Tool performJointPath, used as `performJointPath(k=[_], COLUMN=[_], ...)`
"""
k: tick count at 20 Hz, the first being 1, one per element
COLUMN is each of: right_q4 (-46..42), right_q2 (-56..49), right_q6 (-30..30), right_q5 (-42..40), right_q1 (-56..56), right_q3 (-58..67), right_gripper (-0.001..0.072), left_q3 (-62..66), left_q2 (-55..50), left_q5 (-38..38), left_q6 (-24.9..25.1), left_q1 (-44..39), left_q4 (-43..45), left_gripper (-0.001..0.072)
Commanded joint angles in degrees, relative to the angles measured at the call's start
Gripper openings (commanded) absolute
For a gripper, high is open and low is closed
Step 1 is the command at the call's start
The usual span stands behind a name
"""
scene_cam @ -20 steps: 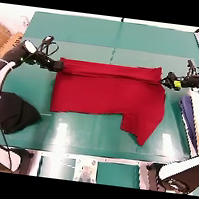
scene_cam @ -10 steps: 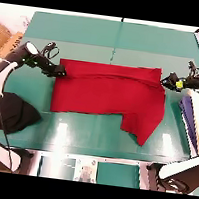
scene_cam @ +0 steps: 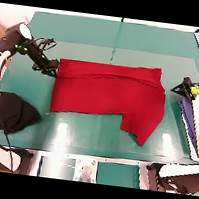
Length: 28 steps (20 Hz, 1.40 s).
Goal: Fold the shirts.
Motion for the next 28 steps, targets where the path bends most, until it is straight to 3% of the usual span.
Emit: performJointPath(k=[1, 5, 8, 9, 10, 11, 13, 16, 19, 21, 22, 23, 24, 28], right_q4=[-7.13, -15.10, -14.97, -15.02, -14.95, -14.97, -14.93, -11.54, -6.78, -6.36, -6.34, -6.38, -6.34, -6.29], right_q2=[9.60, 22.91, 31.65, 33.73, 35.01, 35.78, 35.82, 35.82, 35.82, 35.82, 35.82, 35.82, 35.82, 35.82], right_q6=[3.19, 7.08, 9.57, 9.57, 9.86, 11.08, 13.31, 13.57, 13.53, 13.53, 13.53, 13.51, 13.31, 13.35], right_q5=[1.20, 0.35, -3.10, -4.31, -5.49, -6.45, -7.26, -10.19, -14.01, -15.43, -15.43, -15.43, -15.45, -16.24], right_q1=[-1.05, -5.97, -9.84, -9.99, -9.99, -9.99, -9.94, -9.86, -9.73, -9.07, -9.05, -9.05, -9.05, -9.03], right_q3=[-9.31, -19.28, -27.30, -29.97, -32.22, -34.42, -37.88, -42.66, -47.06, -48.85, -49.51, -50.05, -50.53, -51.52], right_gripper=[0.0013, 0.0013, 0.0014, 0.0014, 0.0014, 0.0015, 0.0020, 0.0085, 0.0092, 0.0094, 0.0152, 0.0269, 0.0292, 0.0293], left_q3=[-5.95, -32.30, -50.03, -54.42, -58.12, -60.81, -65.88, -71.82, -75.03, -75.25, -75.28, -75.28, -75.28, -75.25], left_q2=[7.21, 28.44, 43.15, 46.42, 48.26, 48.52, 48.52, 48.52, 48.39, 48.35, 48.35, 48.33, 48.33, 48.33], left_q5=[-1.51, 11.80, 21.99, 24.20, 25.90, 26.86, 29.79, 39.85, 52.68, 60.13, 63.39, 65.26, 66.07, 64.76], left_q6=[-2.29, -6.64, -11.37, -11.43, -11.54, -12.52, -12.57, -11.54, -17.59, -18.95, -18.97, -18.99, -18.97, -18.95], left_q1=[-0.04, -0.04, -0.04, -0.04, -0.04, -0.04, -0.07, -3.85, -10.75, -13.42, -14.25, -14.34, -14.34, -14.34], left_q4=[2.19, 4.96, 0.66, -1.84, -4.39, -6.93, -13.27, -19.19, -19.39, -19.93, -20.20, -20.28, -20.28, -22.75], left_gripper=[0.0019, 0.0018, 0.0021, 0.0102, 0.0434, 0.0550, 0.0546, 0.0546, 0.0546, 0.0545, 0.0544, 0.0531, 0.0450, 0.0453])
